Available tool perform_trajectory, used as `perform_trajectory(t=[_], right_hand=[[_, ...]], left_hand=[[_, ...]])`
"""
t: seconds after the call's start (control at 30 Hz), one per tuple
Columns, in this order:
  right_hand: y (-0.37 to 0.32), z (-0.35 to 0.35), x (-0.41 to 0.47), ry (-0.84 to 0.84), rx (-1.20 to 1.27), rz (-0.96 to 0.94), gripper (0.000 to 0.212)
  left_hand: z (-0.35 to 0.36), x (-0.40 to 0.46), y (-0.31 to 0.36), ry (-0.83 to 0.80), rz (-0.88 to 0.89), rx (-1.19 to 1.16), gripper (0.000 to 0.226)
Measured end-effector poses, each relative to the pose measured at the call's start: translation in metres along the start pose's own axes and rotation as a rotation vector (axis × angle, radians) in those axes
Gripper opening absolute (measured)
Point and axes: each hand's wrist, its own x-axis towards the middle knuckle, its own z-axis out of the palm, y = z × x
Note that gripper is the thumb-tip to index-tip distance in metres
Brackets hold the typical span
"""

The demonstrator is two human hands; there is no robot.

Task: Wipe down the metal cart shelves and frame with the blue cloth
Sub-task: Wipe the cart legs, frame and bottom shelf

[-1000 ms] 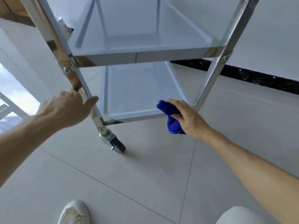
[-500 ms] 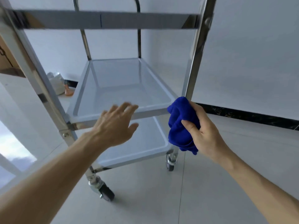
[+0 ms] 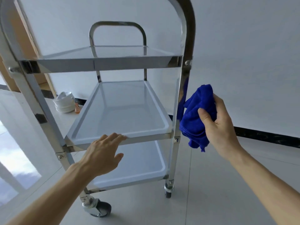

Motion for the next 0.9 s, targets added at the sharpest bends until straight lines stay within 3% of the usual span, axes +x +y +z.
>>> perform_trajectory(t=[0.17,0.3,0.37,0.47,0.57,0.63,0.7,0.8,0.83,0.9], right_hand=[[-0.037,0.021,0.028,0.01,0.058,-0.033,0.041],[-0.074,0.043,0.046,0.072,0.165,-0.085,0.04],[-0.089,0.062,0.045,0.047,0.208,-0.12,0.041],[-0.098,0.094,0.033,-0.022,0.208,-0.159,0.047],[-0.098,0.114,0.022,-0.043,0.222,-0.162,0.05],[-0.099,0.122,0.019,-0.046,0.214,-0.181,0.053],[-0.099,0.128,0.017,-0.048,0.204,-0.195,0.055],[-0.098,0.135,0.015,-0.045,0.214,-0.174,0.052],[-0.096,0.138,0.014,-0.05,0.218,-0.165,0.052],[-0.094,0.143,0.012,-0.058,0.216,-0.161,0.052]], left_hand=[[-0.007,-0.022,-0.024,0.0,-0.08,-0.03,0.053],[-0.02,-0.028,-0.029,0.0,-0.212,-0.219,0.042],[-0.04,-0.025,-0.017,0.099,-0.293,-0.561,0.047],[-0.101,-0.012,0.003,0.363,-0.319,-1.338,0.048],[-0.158,-0.009,0.011,0.466,-0.113,-1.576,0.047],[-0.17,-0.008,0.02,0.469,-0.06,-1.557,0.044],[-0.168,-0.01,0.029,0.524,-0.088,-1.354,0.039],[-0.159,-0.006,0.021,0.716,-0.135,-0.345,0.043],[-0.156,-0.004,0.015,0.695,-0.138,-0.13,0.049],[-0.155,-0.001,0.006,0.59,-0.168,-0.05,0.061]])
